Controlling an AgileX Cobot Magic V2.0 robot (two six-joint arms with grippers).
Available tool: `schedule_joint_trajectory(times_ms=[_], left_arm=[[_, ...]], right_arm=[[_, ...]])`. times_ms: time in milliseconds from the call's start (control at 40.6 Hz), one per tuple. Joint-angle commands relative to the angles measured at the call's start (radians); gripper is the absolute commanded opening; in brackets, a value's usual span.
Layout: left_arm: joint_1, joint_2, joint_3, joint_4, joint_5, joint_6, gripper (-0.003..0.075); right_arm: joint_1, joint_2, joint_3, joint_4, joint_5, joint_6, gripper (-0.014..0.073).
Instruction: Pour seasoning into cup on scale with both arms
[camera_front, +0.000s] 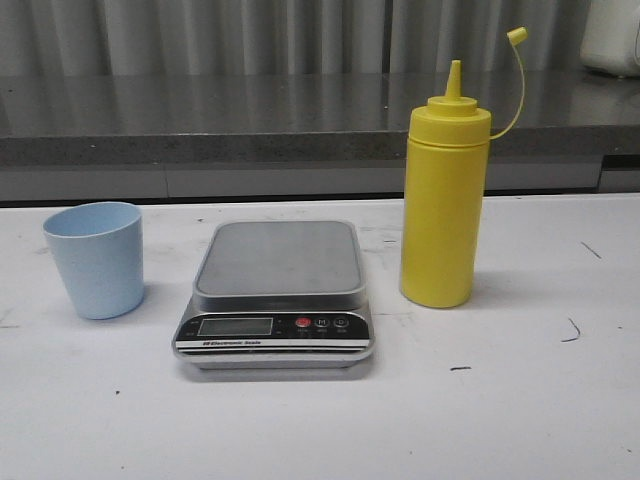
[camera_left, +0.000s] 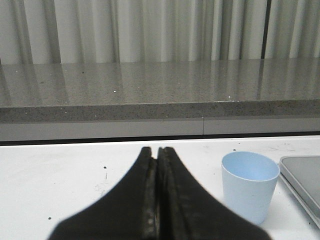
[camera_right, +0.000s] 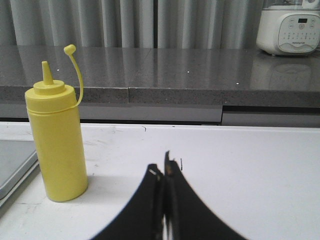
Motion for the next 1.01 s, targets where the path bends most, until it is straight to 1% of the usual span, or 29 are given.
schedule_joint_trajectory(times_ms=[0,98,172,246,419,542,665,714,788,985], left_arm=[[0.0,-0.022,0.015,-0.008,-0.092,0.0,-0.002],[0.0,-0.022,0.006,-0.023,-0.145,0.0,-0.002],[0.0,-0.021,-0.046,-0.052,-0.12,0.0,-0.002],[0.0,-0.017,-0.119,-0.052,-0.041,0.0,-0.002],[0.0,0.055,-0.362,-0.052,0.165,0.0,-0.002],[0.0,0.173,-0.527,-0.052,0.292,0.0,-0.002],[0.0,0.304,-0.66,-0.052,0.41,0.0,-0.002],[0.0,0.352,-0.693,-0.052,0.447,0.0,-0.002],[0.0,0.404,-0.703,-0.052,0.451,0.0,-0.002],[0.0,0.526,-0.703,-0.052,0.47,0.0,-0.002]], right_arm=[[-0.006,-0.019,-0.004,-0.006,-0.115,0.0,-0.0122],[-0.006,-0.019,-0.011,-0.006,-0.142,0.0,-0.0122],[-0.006,-0.019,-0.049,-0.006,-0.12,0.0,-0.0122],[-0.006,-0.018,-0.117,-0.006,-0.051,0.0,-0.0122],[-0.006,0.043,-0.342,-0.006,0.142,-0.001,-0.0122],[-0.006,0.162,-0.484,-0.006,0.28,-0.002,-0.0122],[-0.006,0.295,-0.6,-0.006,0.376,-0.002,-0.0122],[-0.006,0.347,-0.632,-0.006,0.415,-0.002,-0.0122],[-0.006,0.409,-0.649,-0.006,0.448,-0.002,-0.0122],[-0.006,0.571,-0.648,-0.006,0.46,-0.002,-0.0122]])
